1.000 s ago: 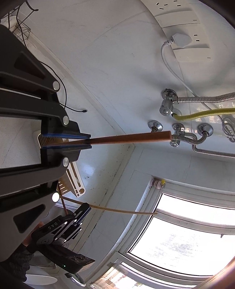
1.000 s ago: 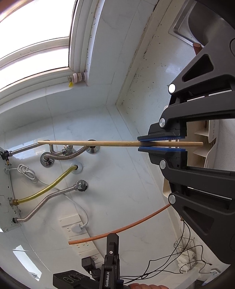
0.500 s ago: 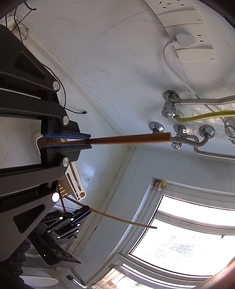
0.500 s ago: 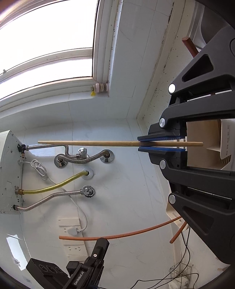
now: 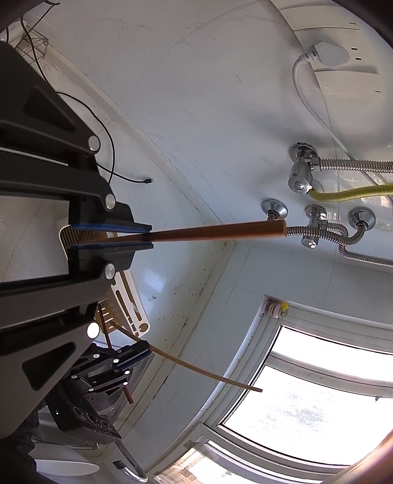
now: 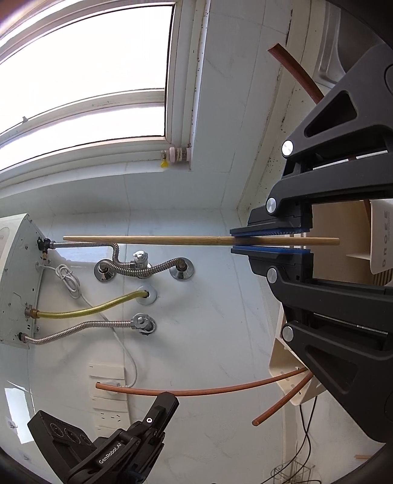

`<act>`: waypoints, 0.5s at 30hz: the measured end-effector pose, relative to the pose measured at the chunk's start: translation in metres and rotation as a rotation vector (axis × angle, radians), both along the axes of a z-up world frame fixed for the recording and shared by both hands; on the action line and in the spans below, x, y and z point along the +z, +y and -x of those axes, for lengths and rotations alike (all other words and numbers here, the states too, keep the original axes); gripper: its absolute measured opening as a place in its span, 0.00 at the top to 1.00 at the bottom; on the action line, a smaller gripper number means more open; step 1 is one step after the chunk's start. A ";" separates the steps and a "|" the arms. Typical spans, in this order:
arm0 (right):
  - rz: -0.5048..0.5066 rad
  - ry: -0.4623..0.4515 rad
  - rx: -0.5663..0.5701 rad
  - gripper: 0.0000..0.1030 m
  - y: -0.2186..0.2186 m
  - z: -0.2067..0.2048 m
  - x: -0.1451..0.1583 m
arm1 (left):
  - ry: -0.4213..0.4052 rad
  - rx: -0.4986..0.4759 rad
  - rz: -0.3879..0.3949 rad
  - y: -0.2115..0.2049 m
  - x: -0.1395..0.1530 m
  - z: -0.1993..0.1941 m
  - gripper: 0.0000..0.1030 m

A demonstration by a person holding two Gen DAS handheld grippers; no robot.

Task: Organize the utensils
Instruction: 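Lower the chopsticks into the holder and open both tools to release them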

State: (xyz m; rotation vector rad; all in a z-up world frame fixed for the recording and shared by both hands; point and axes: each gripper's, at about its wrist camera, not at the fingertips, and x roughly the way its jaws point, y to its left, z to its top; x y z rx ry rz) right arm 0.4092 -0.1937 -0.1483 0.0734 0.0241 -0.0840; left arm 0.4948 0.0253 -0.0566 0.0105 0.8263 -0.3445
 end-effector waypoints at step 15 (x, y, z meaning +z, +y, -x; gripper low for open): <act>0.021 -0.058 -0.019 0.21 0.009 0.015 -0.002 | -0.128 0.025 -0.115 -0.013 0.000 0.015 0.22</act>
